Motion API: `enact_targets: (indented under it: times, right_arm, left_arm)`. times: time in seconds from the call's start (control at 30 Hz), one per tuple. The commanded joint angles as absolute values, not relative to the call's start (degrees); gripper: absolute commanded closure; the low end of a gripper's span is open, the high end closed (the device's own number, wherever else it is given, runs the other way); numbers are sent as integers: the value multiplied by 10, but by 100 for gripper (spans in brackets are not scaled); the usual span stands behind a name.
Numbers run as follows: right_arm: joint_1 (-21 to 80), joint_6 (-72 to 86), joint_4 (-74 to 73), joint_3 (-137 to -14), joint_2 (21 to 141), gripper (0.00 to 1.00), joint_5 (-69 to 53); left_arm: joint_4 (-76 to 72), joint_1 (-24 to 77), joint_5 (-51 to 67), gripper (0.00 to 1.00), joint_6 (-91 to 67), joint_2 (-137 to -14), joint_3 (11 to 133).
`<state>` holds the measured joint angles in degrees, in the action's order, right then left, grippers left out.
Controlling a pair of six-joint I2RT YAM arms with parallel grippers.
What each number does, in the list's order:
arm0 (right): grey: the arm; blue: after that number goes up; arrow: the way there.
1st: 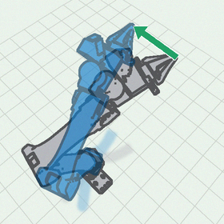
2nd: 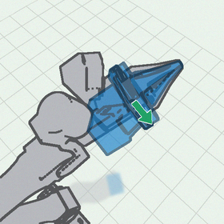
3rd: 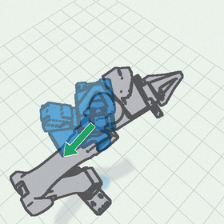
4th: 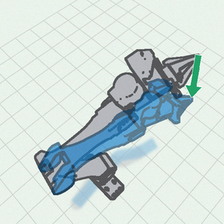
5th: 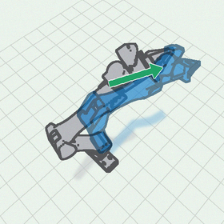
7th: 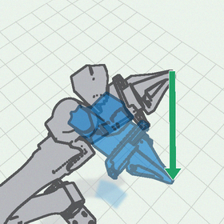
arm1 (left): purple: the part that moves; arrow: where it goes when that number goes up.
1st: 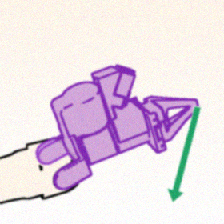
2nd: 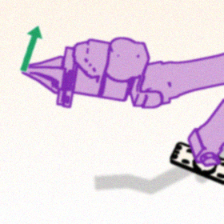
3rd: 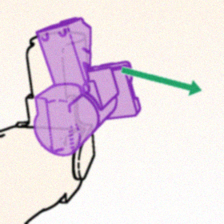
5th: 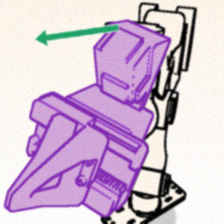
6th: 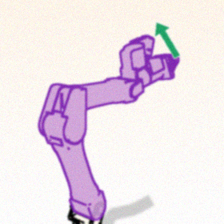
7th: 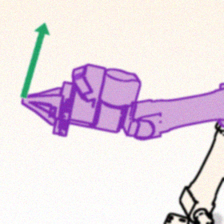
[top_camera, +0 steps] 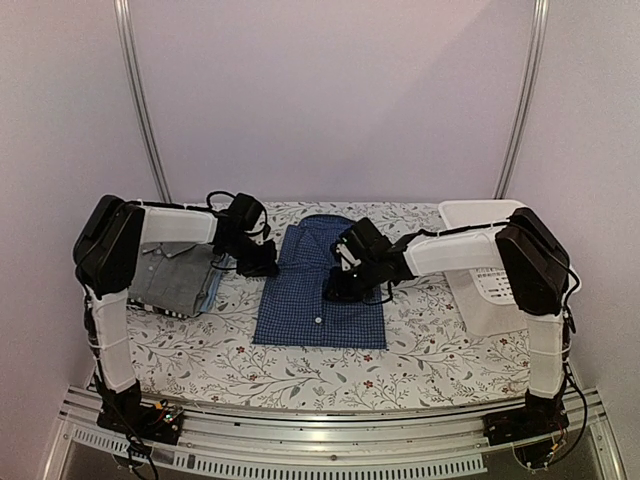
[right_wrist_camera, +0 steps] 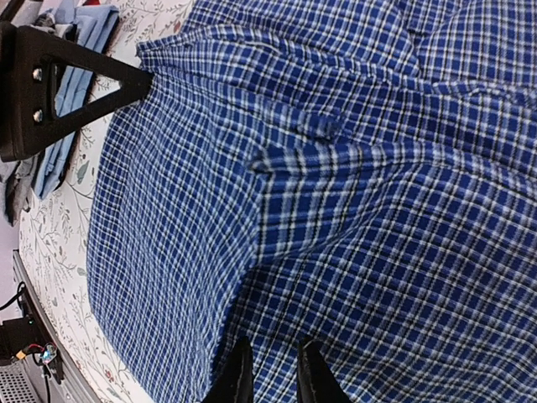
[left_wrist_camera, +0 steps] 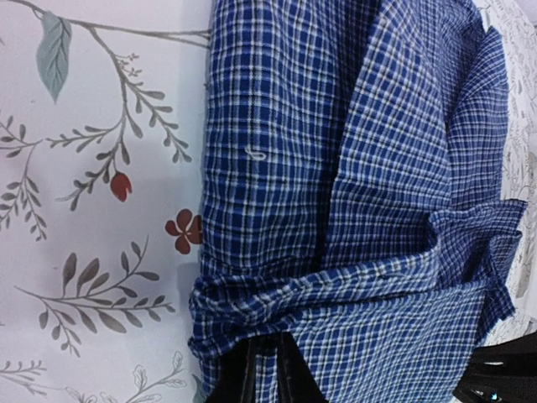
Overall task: Fold and stack the long sleeve shirts
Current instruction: Smooth out the 2/3-rectangle-folded shirt at the center of the board.
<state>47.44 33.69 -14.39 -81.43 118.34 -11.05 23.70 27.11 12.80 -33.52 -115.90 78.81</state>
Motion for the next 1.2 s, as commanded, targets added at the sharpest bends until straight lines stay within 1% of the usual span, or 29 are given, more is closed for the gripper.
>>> enact_targets:
  times: [0.0, 0.17, 0.27, 0.4, 0.5, 0.73, 0.83, 1.03, 1.17]
  right_arm:
    - [471, 341, -124, -832, 1215, 83, -134]
    - [460, 341, -122, -857, 1239, 82, -143]
    - [451, 342, -118, -874, 1248, 78, -153]
    - [440, 342, -114, -894, 1261, 69, -168]
    - [430, 343, -110, -906, 1273, 64, -179]
    - [412, 341, -107, -949, 1305, 59, -195]
    - [400, 338, -108, -958, 1312, 55, -194]
    - [380, 323, -132, -960, 1282, 48, -149]
    - [380, 315, -149, -954, 1234, 45, -107]
  left_arm:
    - [243, 265, 131, 90, -324, -1185, 814]
    - [239, 265, 136, 90, -322, -1189, 813]
    - [237, 265, 137, 90, -321, -1188, 810]
    - [236, 265, 141, 90, -320, -1186, 809]
    - [236, 265, 144, 89, -318, -1186, 811]
    - [241, 265, 150, 90, -314, -1186, 822]
    - [244, 265, 153, 89, -309, -1187, 828]
    - [247, 265, 156, 89, -304, -1188, 833]
    - [246, 265, 158, 89, -302, -1192, 836]
